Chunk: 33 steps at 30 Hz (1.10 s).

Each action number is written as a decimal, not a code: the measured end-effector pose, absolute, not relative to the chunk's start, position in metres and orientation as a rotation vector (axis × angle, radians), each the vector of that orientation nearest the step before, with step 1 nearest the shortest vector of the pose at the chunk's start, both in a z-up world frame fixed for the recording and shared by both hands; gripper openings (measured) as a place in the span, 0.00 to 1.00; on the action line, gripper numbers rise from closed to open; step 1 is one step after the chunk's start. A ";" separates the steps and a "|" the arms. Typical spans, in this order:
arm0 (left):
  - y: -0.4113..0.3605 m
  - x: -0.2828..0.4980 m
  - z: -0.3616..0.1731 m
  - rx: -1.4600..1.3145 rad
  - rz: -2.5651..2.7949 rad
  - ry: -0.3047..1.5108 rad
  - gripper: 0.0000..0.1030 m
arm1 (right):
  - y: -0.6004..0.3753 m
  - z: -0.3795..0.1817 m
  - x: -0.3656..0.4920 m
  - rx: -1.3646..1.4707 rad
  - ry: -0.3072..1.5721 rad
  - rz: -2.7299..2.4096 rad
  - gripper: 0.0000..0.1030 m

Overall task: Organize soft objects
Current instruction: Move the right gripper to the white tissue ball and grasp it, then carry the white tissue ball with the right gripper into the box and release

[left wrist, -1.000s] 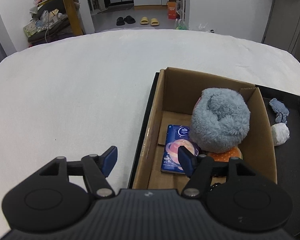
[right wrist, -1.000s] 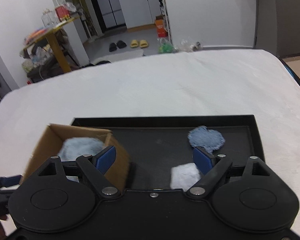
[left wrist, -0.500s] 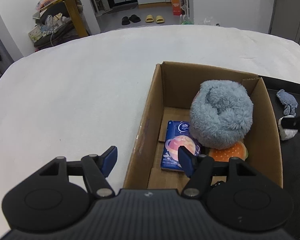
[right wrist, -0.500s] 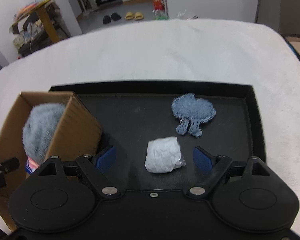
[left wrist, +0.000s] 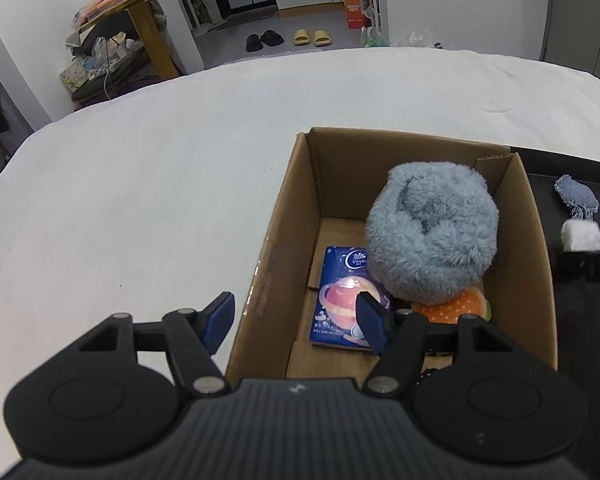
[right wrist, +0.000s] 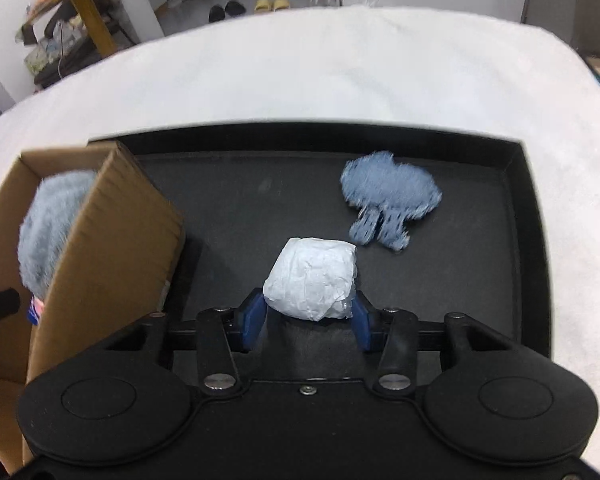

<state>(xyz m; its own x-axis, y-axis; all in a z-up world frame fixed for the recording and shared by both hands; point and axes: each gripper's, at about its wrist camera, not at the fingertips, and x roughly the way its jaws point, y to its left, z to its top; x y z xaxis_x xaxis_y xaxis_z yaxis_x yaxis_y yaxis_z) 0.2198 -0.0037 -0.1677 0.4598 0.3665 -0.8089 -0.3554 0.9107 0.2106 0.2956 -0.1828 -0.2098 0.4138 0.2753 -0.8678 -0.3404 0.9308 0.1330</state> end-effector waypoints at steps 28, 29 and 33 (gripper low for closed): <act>0.019 0.198 -0.150 -0.038 0.400 0.979 0.63 | -0.182 -0.133 0.270 0.058 0.872 0.473 0.43; 0.022 0.197 -0.150 -0.042 0.397 0.977 0.63 | -0.181 -0.132 0.269 0.065 0.870 0.483 0.43; 0.031 0.196 -0.147 -0.074 0.390 0.977 0.62 | -0.173 -0.125 0.263 0.090 0.836 0.523 0.43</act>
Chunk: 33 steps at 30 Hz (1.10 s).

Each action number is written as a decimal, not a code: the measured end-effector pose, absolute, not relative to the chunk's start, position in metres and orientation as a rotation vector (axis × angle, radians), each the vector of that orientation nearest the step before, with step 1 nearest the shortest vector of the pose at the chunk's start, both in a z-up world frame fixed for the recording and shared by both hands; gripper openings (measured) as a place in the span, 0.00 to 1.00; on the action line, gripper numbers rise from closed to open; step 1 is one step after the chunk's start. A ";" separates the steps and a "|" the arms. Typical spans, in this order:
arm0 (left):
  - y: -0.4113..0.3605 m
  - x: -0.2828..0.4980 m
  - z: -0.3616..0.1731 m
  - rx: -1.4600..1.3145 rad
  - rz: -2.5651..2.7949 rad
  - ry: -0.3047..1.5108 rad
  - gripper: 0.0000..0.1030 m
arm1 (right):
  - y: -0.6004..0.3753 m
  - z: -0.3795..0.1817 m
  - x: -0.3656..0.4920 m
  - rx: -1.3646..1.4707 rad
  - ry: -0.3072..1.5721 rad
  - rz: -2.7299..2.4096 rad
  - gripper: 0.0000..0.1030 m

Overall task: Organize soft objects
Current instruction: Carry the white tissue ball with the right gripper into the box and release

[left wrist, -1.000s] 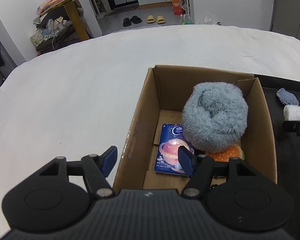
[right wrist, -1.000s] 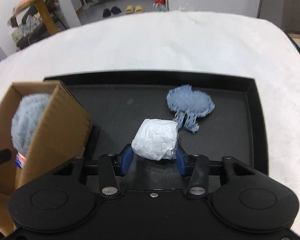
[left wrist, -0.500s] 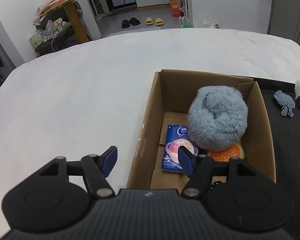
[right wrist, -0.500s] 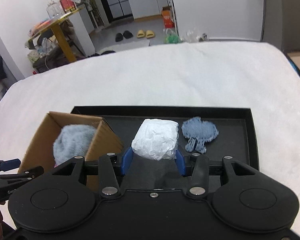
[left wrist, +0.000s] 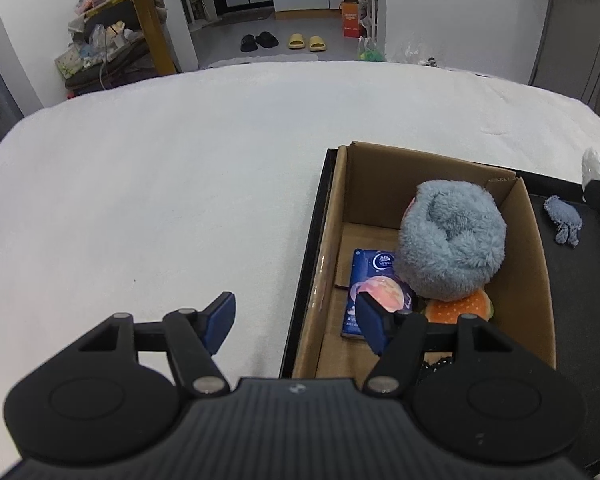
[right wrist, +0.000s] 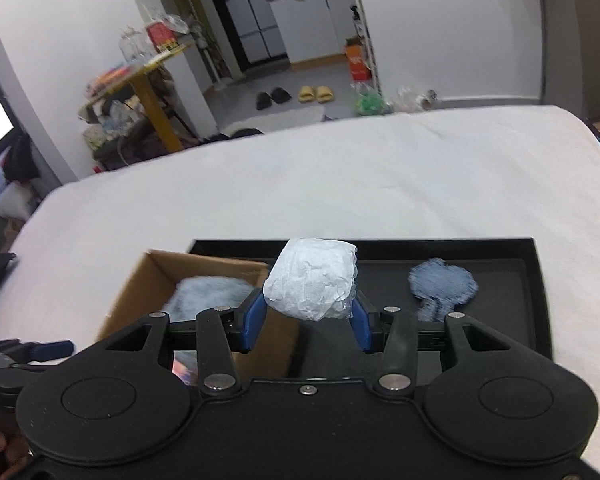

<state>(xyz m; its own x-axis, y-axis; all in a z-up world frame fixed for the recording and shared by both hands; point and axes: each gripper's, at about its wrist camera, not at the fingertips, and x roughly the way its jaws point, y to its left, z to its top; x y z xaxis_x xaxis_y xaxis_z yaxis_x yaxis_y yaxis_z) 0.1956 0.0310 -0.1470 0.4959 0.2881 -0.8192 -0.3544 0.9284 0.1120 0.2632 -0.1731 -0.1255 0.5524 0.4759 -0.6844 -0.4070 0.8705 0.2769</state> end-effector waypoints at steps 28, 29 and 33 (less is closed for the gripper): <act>0.056 0.179 -0.163 -0.276 0.258 0.924 0.09 | -0.088 -0.124 0.226 -0.030 0.857 0.726 0.44; 0.056 0.179 -0.163 -0.278 0.257 0.922 0.09 | -0.085 -0.125 0.225 -0.030 0.862 0.738 0.44; 0.060 0.176 -0.164 -0.296 0.253 0.918 0.09 | -0.079 -0.125 0.225 0.002 0.891 0.784 0.44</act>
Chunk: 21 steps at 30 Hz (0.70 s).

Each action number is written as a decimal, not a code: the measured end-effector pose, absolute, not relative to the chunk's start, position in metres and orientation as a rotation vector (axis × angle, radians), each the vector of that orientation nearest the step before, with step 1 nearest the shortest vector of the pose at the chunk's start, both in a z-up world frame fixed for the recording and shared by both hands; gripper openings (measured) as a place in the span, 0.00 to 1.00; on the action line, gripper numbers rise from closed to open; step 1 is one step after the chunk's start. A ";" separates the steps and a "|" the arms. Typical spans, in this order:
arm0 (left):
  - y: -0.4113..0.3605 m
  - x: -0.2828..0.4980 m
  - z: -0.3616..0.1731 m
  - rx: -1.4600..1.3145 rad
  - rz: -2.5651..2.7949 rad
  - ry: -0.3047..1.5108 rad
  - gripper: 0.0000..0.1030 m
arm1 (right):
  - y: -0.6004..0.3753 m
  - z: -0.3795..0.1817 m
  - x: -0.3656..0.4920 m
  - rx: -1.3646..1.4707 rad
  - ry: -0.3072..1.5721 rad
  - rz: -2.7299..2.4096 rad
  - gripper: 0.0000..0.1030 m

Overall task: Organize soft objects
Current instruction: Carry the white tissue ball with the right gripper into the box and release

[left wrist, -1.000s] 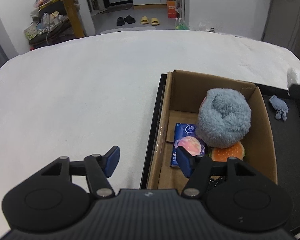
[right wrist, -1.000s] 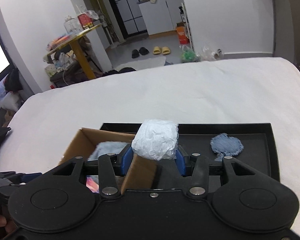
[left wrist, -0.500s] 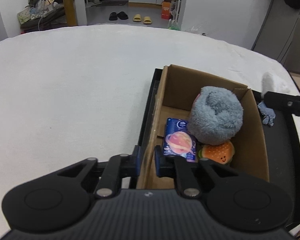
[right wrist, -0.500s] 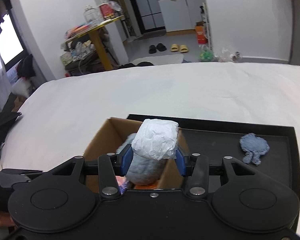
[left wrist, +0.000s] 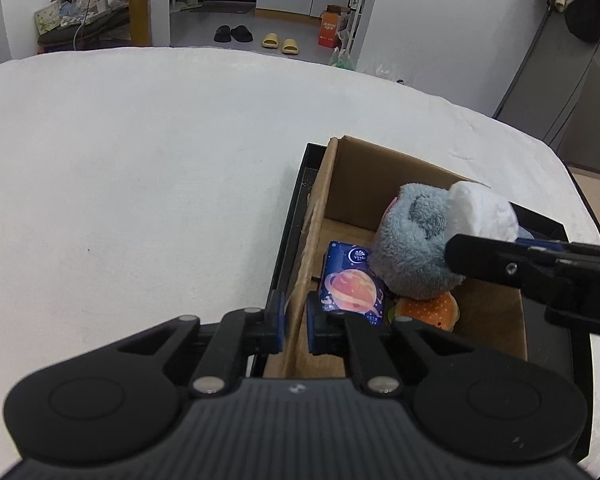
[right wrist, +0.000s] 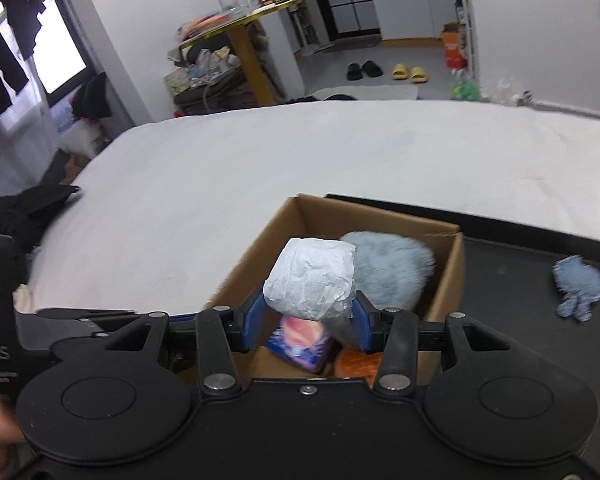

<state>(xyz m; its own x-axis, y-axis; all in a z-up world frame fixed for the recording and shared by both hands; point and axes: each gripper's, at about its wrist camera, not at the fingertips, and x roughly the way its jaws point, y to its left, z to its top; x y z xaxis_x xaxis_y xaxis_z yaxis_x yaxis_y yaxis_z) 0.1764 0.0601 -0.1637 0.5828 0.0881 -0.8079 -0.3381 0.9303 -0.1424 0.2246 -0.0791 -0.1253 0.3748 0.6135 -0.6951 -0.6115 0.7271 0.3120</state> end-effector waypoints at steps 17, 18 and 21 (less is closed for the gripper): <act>0.060 0.176 -0.164 -0.289 0.257 0.917 0.10 | -0.096 -0.126 0.236 0.058 0.870 0.708 0.70; 0.061 0.176 -0.164 -0.286 0.257 0.918 0.10 | -0.097 -0.126 0.238 0.058 0.869 0.701 0.70; 0.060 0.178 -0.165 -0.281 0.265 0.924 0.10 | -0.103 -0.127 0.241 0.049 0.858 0.664 0.70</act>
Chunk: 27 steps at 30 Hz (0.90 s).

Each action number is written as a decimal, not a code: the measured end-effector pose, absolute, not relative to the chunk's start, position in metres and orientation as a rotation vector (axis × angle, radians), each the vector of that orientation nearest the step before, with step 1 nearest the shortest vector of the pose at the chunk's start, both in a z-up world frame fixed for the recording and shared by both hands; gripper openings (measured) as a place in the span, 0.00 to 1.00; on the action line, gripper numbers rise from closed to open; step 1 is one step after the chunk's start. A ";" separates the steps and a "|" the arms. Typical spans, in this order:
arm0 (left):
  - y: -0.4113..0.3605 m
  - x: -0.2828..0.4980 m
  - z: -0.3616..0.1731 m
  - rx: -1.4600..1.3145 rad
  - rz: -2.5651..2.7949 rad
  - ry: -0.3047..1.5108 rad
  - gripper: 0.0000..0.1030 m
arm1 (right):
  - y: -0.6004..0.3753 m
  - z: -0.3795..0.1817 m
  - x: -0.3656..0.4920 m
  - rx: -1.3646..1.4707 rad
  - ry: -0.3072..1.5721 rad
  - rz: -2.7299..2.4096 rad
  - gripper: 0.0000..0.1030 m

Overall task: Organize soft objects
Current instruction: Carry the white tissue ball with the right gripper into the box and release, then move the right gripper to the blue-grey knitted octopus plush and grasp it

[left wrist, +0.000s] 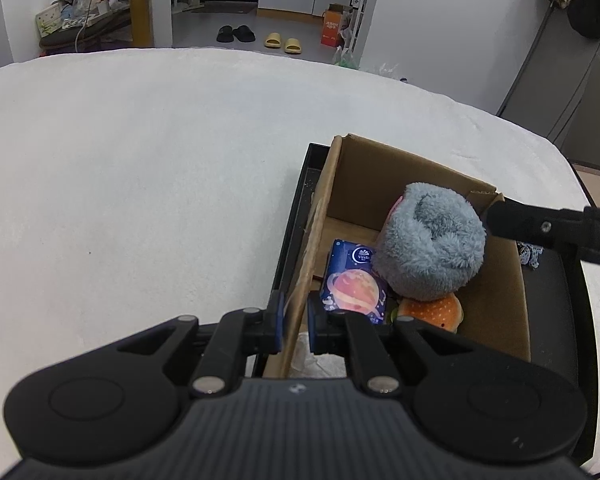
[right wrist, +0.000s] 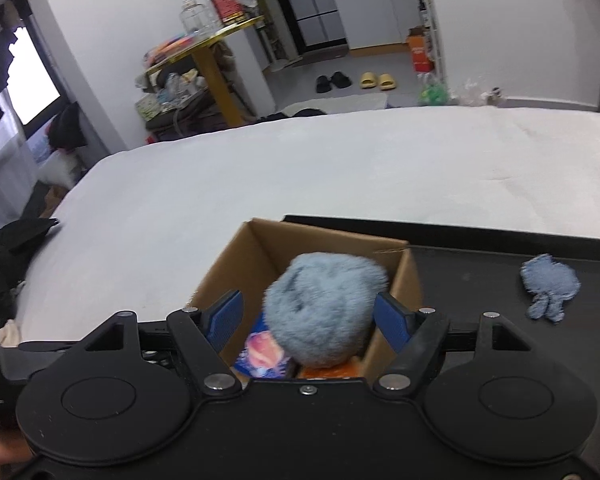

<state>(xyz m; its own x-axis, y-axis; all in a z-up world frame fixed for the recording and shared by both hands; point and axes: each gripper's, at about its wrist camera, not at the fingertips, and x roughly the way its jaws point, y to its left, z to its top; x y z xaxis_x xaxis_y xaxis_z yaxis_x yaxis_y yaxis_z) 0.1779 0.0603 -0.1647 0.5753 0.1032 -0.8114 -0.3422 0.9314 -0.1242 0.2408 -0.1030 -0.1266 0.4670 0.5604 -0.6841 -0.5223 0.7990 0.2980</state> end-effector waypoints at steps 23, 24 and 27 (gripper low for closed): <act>0.029 0.206 -0.165 -0.113 0.369 0.985 0.52 | -0.156 -0.150 0.280 -0.006 0.785 0.422 0.85; 0.027 0.207 -0.165 -0.108 0.372 0.986 0.52 | -0.159 -0.153 0.283 -0.001 0.790 0.411 0.85; 0.021 0.212 -0.166 -0.087 0.378 0.991 0.52 | -0.164 -0.160 0.290 -0.003 0.786 0.375 0.85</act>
